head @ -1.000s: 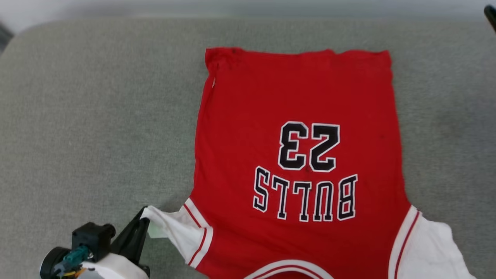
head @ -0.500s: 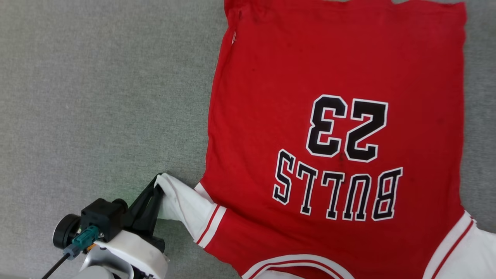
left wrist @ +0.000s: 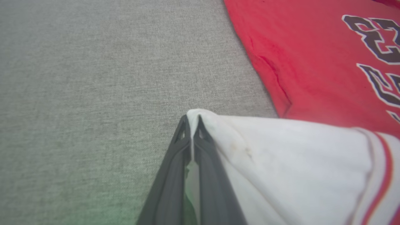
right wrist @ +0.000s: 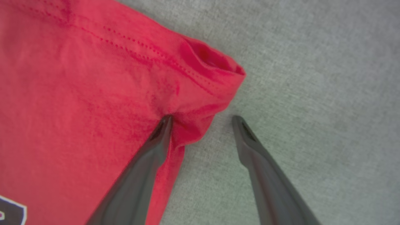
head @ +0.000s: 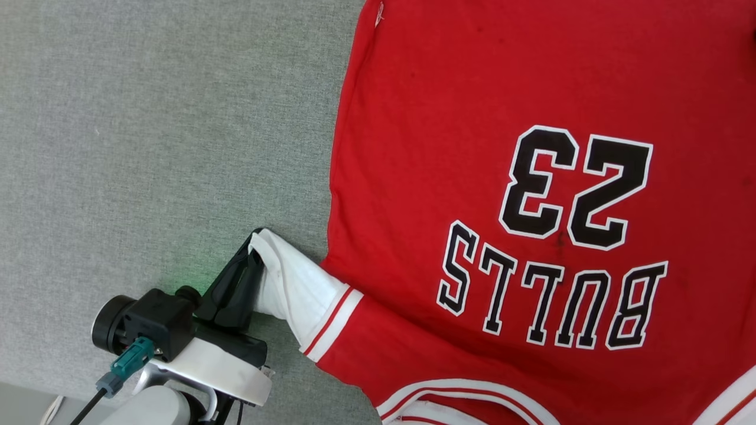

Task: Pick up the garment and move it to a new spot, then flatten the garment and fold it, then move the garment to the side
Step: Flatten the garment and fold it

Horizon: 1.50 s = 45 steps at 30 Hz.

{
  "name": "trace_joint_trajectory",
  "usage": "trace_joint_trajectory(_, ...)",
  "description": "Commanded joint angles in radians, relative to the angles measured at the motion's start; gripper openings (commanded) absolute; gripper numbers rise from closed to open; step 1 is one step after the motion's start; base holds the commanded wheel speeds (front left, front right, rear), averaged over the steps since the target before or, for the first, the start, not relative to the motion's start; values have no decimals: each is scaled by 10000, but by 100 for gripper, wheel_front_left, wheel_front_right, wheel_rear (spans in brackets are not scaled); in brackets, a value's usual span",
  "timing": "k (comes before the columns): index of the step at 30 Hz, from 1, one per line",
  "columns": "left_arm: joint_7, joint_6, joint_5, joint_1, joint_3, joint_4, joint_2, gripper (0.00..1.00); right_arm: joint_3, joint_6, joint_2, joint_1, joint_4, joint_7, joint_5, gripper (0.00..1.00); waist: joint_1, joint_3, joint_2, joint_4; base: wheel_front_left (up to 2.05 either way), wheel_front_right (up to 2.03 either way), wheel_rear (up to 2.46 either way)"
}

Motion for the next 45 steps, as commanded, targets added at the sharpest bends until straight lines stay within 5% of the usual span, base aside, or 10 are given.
trace_joint_trajectory(1,47,-42,68,-97,-3,139,-80,0,327,-4,149,1052,384,66,31,48,1,-10,0,0,0,0,0)
trace_joint_trajectory(2,47,-61,78,-103,-5,167,-90,0,256,-4,97,1111,353,10,56,4,1,-34,0,-7,0,0,0)
trace_joint_trajectory(3,49,-70,82,-107,-9,191,-95,0,195,-4,40,1114,317,-42,55,0,1,-81,0,-18,0,0,0)
trace_joint_trajectory(14,49,74,-17,555,68,369,182,0,-289,-5,-151,680,-213,-1416,608,0,1,-1533,0,-583,0,0,0)
trace_joint_trajectory(21,63,412,-205,1239,134,178,411,0,531,-5,-1230,1693,-1238,-1632,1754,0,1,-2743,0,-1101,0,0,0)
trace_joint_trajectory(28,141,691,-449,1924,142,69,623,0,1083,-5,-3045,4392,-3425,-1953,3343,0,1,-3702,0,-1505,0,0,0)
trace_joint_trajectory(37,142,1059,-644,2712,220,-116,908,0,620,-5,-4708,8797,-5119,-2952,4223,0,1,-4352,0,-1861,0,0,0)
trace_joint_trajectory(45,172,1131,-665,2853,185,-211,947,0,-207,-5,-4241,12287,-4789,-4303,4094,0,1,-4363,0,-1890,0,0,0)
